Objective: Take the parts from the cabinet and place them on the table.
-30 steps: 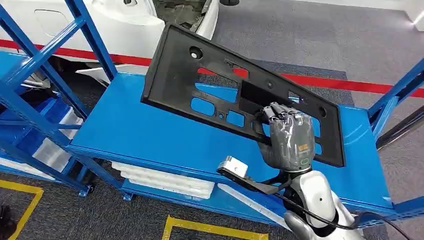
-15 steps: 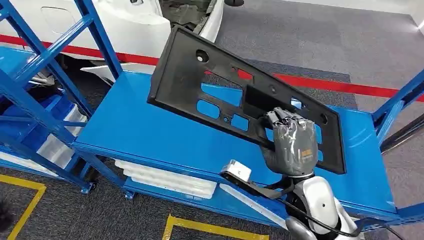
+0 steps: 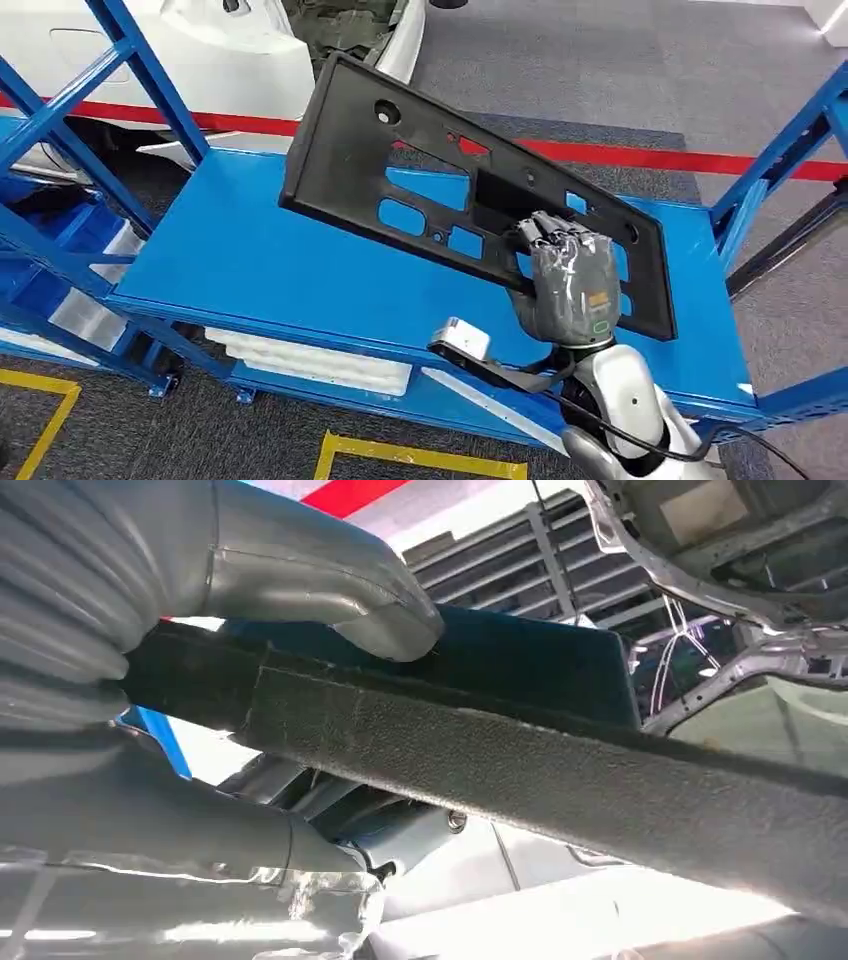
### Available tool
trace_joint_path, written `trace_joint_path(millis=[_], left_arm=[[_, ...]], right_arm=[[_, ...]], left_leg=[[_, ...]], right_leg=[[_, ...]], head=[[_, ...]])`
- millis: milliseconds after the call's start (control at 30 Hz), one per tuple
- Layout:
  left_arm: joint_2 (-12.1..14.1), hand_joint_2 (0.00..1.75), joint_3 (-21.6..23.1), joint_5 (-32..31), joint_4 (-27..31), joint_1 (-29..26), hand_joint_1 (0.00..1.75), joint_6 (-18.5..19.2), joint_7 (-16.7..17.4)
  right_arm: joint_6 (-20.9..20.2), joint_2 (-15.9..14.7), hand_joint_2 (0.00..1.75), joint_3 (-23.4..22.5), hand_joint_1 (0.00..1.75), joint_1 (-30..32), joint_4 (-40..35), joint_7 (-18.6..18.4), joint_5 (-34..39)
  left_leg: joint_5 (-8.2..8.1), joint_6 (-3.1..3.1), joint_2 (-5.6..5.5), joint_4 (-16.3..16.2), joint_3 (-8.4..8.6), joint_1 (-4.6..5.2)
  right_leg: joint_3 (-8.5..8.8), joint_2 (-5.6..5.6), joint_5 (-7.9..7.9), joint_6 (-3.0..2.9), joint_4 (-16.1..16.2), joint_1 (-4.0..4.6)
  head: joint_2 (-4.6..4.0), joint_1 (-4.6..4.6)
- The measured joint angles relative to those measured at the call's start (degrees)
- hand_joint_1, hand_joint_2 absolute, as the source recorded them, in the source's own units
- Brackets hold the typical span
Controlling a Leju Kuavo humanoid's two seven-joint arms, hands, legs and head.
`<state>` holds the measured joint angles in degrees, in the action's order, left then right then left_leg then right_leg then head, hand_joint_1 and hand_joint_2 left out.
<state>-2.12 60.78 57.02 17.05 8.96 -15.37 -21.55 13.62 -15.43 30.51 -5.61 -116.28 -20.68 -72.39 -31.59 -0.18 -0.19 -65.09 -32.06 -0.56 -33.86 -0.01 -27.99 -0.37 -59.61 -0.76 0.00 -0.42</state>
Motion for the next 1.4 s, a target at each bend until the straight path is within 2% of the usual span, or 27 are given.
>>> trace_joint_path(millis=[33,67,167,200,267,333,367,400,467,500,533,567,667,733,767,833,900,967,1033,1067,1167,1200,1233,1267,1300,1367,1400], left_arm=[[0.02,1.75,0.00,0.00,0.00,0.04,0.00,0.00,0.00],[0.02,1.75,0.00,0.00,-0.02,0.07,0.00,0.00,0.02],[0.00,1.75,0.00,-0.02,-0.02,0.04,0.00,0.00,0.04],[0.00,1.75,0.00,-0.04,-0.02,0.04,0.00,0.00,0.04],[0.00,1.75,0.00,-0.07,-0.02,0.22,0.00,0.00,0.09],[-0.02,1.75,0.00,-0.09,-0.02,0.26,0.00,0.02,0.15],[-0.02,1.75,0.00,-0.11,-0.02,0.24,0.00,0.09,0.17],[-0.02,1.75,0.00,-0.11,-0.02,0.23,0.00,0.13,0.17],[-0.02,1.75,0.00,-0.13,-0.02,0.26,0.00,0.18,0.20],[-0.06,1.75,0.00,-0.17,-0.02,0.28,0.00,0.31,0.20],[-0.09,1.75,0.00,-0.26,-0.02,0.30,0.00,0.33,0.20],[-0.09,1.75,0.00,-0.33,-0.02,0.38,0.00,0.33,0.20],[-0.11,1.75,0.00,-0.48,-0.02,0.40,0.00,0.53,0.37],[-0.11,1.75,0.00,-0.48,-0.02,0.43,0.00,0.68,0.46],[-0.11,1.75,0.00,-0.50,-0.02,0.50,0.00,0.72,0.46],[-0.11,1.75,0.00,-0.50,-0.02,0.51,0.00,0.90,0.52],[-0.11,1.75,0.00,-0.50,-0.02,0.43,0.00,0.92,0.55],[-0.11,1.75,0.00,-0.50,-0.02,0.44,0.00,0.94,0.55],[-0.11,1.75,0.00,-0.50,-0.02,0.51,0.00,0.94,0.55],[-0.11,1.75,0.00,-0.50,-0.02,0.62,0.00,0.96,0.55],[-0.11,1.75,0.00,-0.48,-0.02,0.56,0.00,1.14,0.57],[-0.11,1.75,0.00,-0.50,-0.04,0.58,0.00,1.20,0.61],[-0.18,1.75,0.00,-0.48,-0.02,0.64,0.00,1.36,0.63],[-0.22,1.75,0.00,-0.48,-0.02,0.70,0.00,1.38,0.68],[-0.26,1.75,0.00,-0.48,-0.02,0.69,0.00,1.40,0.70],[-0.28,1.75,0.00,-0.42,-0.02,0.61,0.00,1.44,0.70],[-0.28,1.75,0.00,-0.31,-0.04,0.60,0.00,1.44,0.70]], right_arm=[[-0.02,0.00,1.75,0.00,1.75,0.00,0.00,0.00,0.04],[-0.04,0.00,1.75,0.00,1.75,-0.04,0.00,0.00,0.04],[-0.07,0.02,1.75,0.00,1.75,-0.04,0.00,0.02,0.04],[-0.07,0.00,1.75,0.00,1.75,-0.03,0.00,0.02,0.04],[-0.09,0.04,1.75,-0.07,1.75,-0.11,0.00,0.07,0.04],[-0.11,0.04,1.75,-0.11,1.75,0.02,0.00,0.07,0.04],[-0.17,0.02,1.75,-0.11,1.75,0.07,0.00,0.09,0.04],[-0.24,0.04,1.75,-0.11,1.75,0.09,0.00,0.09,0.04],[-0.26,0.04,1.75,-0.11,1.75,0.08,0.00,0.09,0.17],[-0.28,0.04,1.75,-0.11,1.75,0.06,0.00,0.09,0.20],[-0.26,0.04,1.75,-0.11,1.75,-0.01,0.00,0.09,0.20],[-0.31,0.04,1.75,-0.13,1.75,-0.07,0.02,0.09,0.22],[-0.37,0.04,1.75,-0.13,1.75,-0.07,-0.02,0.11,0.22],[-0.52,0.04,1.75,-0.13,1.75,-0.15,-0.02,0.11,0.22],[-0.66,0.11,1.75,-0.13,1.75,-0.19,-0.02,0.11,0.20],[-0.87,0.13,1.75,-0.17,1.75,-0.17,-0.02,0.04,0.20],[-0.94,0.17,1.75,-0.15,1.75,-0.16,0.00,0.04,0.20],[-0.96,0.17,1.75,-0.15,1.75,-0.14,-0.02,0.02,0.20],[-1.16,0.17,1.75,-0.18,1.75,-0.15,-0.02,-0.04,0.15],[-1.42,0.20,1.75,-0.15,1.75,-0.14,-0.02,-0.15,0.02],[-2.31,0.26,1.75,-0.18,1.75,-0.19,-0.02,-0.55,-0.24],[-2.51,0.26,1.75,-0.17,1.75,-0.17,-0.02,-0.66,-0.26],[-2.80,0.26,1.75,-0.17,1.75,-0.13,-0.02,-0.68,-0.26],[-3.02,0.26,1.75,-0.17,1.75,-0.18,-0.02,-0.77,-0.26],[-3.30,0.26,1.75,-0.20,1.75,-0.30,-0.02,-0.81,-0.26],[-3.87,0.26,1.75,-0.20,1.75,-0.33,-0.02,-1.11,-0.11],[-4.11,0.26,1.75,-0.20,1.75,-0.32,-0.02,-1.29,-0.04]], left_leg=[[1.15,0.66,-0.02,4.72,2.14,0.35],[0.80,0.68,0.00,6.15,2.88,0.52],[1.18,0.65,-0.03,6.69,2.44,0.97],[1.74,1.04,0.01,7.44,2.39,0.53],[2.60,1.75,0.40,8.02,2.07,0.24],[3.04,2.00,0.50,7.82,1.18,0.30],[3.20,2.01,0.56,7.62,0.70,0.32],[3.32,1.97,0.57,7.36,0.25,0.31],[3.41,1.90,0.58,6.81,-0.42,0.25],[3.42,1.83,0.57,6.43,-0.63,0.22],[3.36,1.72,0.57,6.04,-0.82,0.19],[3.42,1.31,0.55,5.82,-1.31,0.46],[4.18,0.19,0.53,5.72,-1.74,0.47],[3.48,-0.33,0.37,5.05,-1.96,0.44],[1.67,-0.73,0.27,3.48,-2.52,0.50],[-3.85,-1.28,0.29,-4.62,-5.30,0.12],[-6.08,-1.55,0.30,-10.47,-6.90,-0.07],[-3.46,-1.43,0.30,-7.23,-4.21,-0.14],[0.68,-1.02,0.27,2.61,1.63,-0.12],[0.02,-0.72,0.22,6.01,3.12,-0.07],[0.83,-0.31,0.13,6.66,2.76,0.51],[1.16,0.14,0.16,6.81,2.62,0.54],[1.86,0.78,0.40,7.81,2.64,-0.12],[2.40,1.04,0.51,7.97,2.27,0.03],[2.76,1.53,0.61,8.00,1.75,0.06],[3.39,1.84,0.70,7.76,0.59,0.29],[3.66,1.84,0.72,7.51,-0.06,0.36]], right_leg=[[0.00,0.00,0.03,0.05,0.00,-0.10],[-0.18,0.00,0.23,0.38,-0.07,0.20],[-0.30,-0.05,0.93,1.37,0.20,-0.20],[-0.30,-0.04,1.08,1.67,0.22,0.12],[-1.47,-0.02,-2.80,1.94,-3.01,-0.12],[-4.55,0.00,-7.98,2.38,-11.58,-0.16],[-5.70,0.00,-9.36,2.59,-15.13,-0.16],[-5.88,-0.01,-9.37,2.73,-16.59,-0.18],[-2.91,-0.03,-6.33,2.81,-12.53,-0.31],[0.41,-0.03,-3.65,2.73,-6.84,-0.35],[3.14,-0.04,-2.17,2.60,-1.68,-0.40],[4.01,0.03,-3.35,2.38,-0.37,-0.13],[3.13,0.23,-2.64,1.76,0.16,0.18],[3.00,-0.03,-1.87,0.61,0.95,-0.49],[2.74,0.01,-1.56,0.22,1.01,-0.45],[1.94,-0.18,-1.11,-0.47,0.90,-0.39],[1.15,-0.25,-0.66,-0.51,0.70,-0.33],[0.41,-0.25,-0.33,-0.37,0.32,-0.37],[0.07,-0.21,-0.18,-0.13,-0.02,-0.41],[-0.13,-0.22,-0.02,0.14,-0.09,-0.30],[-0.41,-0.22,0.93,1.40,0.08,-0.35],[-0.36,-0.19,1.25,1.80,0.34,-0.28],[-0.64,-0.14,0.89,2.01,0.08,-0.31],[-1.07,-0.11,-0.88,2.24,-1.04,-0.41],[-2.17,-0.11,-3.77,2.34,-4.08,-0.41],[-4.91,-0.09,-8.91,2.55,-12.62,-0.42],[-5.58,-0.10,-9.76,2.67,-15.59,-0.42]], head=[[0.00,-0.07],[0.00,0.00],[0.00,-0.07],[0.00,0.02],[0.00,0.35],[0.00,0.68],[0.00,0.70],[0.00,0.72],[0.00,0.90],[0.00,1.03],[0.00,1.22],[0.00,1.36],[0.00,1.40],[0.00,1.25],[0.00,0.94],[0.00,0.17],[0.00,0.09],[0.00,-0.04],[0.00,-0.13],[0.00,-0.17],[0.00,-0.20],[0.00,-0.15],[0.00,-0.20],[0.00,0.06],[0.00,0.66],[0.00,0.92],[0.00,0.94]])
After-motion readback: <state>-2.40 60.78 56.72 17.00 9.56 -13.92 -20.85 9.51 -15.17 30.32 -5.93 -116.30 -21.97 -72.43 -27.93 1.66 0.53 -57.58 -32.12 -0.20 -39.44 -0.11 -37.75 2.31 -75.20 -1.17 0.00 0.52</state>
